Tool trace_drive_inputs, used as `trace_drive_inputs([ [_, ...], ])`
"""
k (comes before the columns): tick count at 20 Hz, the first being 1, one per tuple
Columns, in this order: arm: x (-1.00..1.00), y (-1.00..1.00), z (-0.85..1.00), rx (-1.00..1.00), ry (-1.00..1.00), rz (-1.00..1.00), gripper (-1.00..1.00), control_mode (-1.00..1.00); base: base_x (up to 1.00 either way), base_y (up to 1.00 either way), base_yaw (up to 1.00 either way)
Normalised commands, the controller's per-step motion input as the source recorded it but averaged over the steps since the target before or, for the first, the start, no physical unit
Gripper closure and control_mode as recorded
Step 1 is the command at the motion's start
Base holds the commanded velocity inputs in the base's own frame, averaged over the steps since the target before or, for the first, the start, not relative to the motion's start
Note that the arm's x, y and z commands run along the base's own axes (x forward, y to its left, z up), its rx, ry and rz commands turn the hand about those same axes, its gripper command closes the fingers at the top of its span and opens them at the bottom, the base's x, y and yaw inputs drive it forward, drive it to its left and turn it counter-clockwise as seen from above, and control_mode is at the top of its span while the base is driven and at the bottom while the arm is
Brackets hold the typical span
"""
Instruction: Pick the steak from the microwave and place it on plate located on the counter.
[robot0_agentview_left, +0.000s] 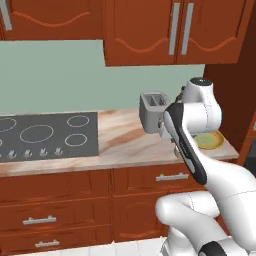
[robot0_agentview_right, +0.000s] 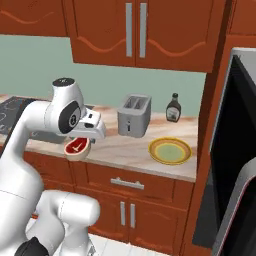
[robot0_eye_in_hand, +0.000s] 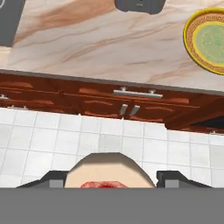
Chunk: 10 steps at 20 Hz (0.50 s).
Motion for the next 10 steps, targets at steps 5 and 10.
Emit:
trace_drive_inputs([
  [5, 0.0, 0.0, 0.0, 0.0, 0.0, 0.0, 1.0, 1.0, 0.79, -0.55, -0.2],
  [10, 0.0, 0.0, 0.0, 0.0, 0.0, 0.0, 1.0, 1.0, 0.21, -0.36, -0.15],
])
